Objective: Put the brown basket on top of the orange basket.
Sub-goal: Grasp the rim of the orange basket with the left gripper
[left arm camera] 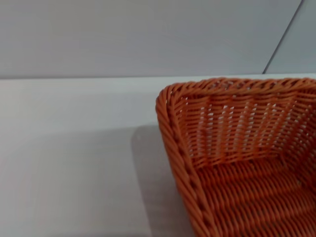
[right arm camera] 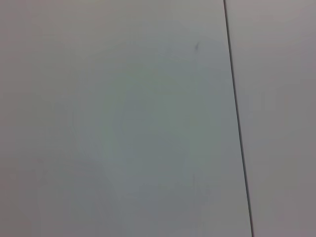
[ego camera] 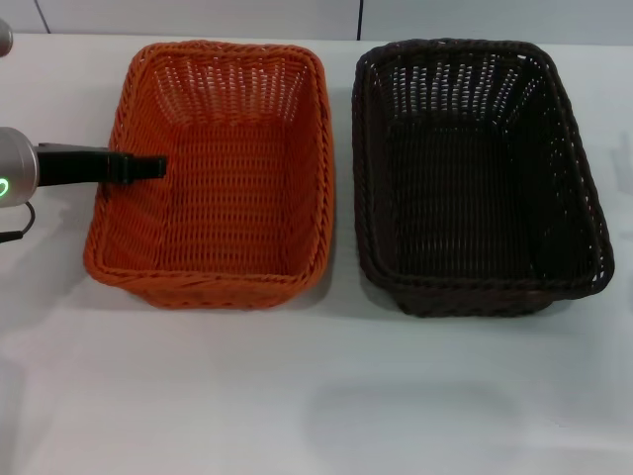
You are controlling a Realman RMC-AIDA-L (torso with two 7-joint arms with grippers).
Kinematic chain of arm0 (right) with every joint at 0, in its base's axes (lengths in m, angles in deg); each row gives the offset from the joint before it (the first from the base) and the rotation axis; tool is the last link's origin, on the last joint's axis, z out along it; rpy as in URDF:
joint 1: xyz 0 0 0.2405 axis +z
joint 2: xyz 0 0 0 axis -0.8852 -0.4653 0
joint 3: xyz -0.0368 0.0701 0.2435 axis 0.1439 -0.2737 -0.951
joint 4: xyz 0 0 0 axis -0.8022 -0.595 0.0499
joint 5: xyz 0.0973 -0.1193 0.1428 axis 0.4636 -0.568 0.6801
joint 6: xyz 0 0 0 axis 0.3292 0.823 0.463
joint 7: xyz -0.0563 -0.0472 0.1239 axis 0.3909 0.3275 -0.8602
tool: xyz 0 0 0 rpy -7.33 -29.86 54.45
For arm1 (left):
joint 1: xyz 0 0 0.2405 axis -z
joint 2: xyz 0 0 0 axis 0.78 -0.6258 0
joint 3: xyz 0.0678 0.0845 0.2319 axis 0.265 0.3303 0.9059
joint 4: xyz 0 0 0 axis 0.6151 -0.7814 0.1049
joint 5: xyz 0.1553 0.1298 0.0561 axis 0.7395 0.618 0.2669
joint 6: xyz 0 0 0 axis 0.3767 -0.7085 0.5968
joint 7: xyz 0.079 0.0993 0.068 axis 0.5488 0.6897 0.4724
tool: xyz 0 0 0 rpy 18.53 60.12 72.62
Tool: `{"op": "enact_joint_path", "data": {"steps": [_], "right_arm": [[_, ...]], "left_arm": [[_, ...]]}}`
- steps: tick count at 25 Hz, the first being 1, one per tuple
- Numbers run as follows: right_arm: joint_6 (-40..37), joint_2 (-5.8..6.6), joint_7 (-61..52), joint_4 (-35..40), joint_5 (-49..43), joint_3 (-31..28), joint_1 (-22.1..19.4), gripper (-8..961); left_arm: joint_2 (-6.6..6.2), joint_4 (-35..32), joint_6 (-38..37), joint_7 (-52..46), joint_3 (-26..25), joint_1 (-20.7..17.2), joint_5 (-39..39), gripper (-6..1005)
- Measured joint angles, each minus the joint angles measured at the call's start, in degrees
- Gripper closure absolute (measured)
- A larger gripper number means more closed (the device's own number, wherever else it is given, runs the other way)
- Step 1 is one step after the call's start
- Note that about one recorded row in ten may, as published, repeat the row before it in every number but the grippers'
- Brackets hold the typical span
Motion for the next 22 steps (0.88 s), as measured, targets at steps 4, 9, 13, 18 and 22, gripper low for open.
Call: {"op": "enact_joint_path", "data": {"steps": [4,9,13,18,22], "right_arm": [[0.1,0.00,0.0,0.1,0.0,0.0,-0.1,167],[0.3,0.00,0.0,0.1,0.0,0.0,-0.2,167],[0.5,0.00,0.0,0.2,0.0,0.0,-0.4,167],[0.5,0.00,0.0,0.2,0.0,0.0,-0.3,166],[0.5,0.00,0.0,0.2,0.0,0.0,-0.2,166]], "left_arm": [[0.00,0.6,-0.3,-0.2,-0.4,0.1,0.0,294],[-0.13,1.3,-0.4,-0.9,-0.4,0.3,0.1,299],[-0.27,2.1,0.2,-0.1,-0.4,0.9,0.2,303],[-0.28,1.9,0.2,1.5,-0.4,0.7,0.2,487],[-0.28,1.9,0.2,3.1,-0.2,0.8,0.2,640]]}}
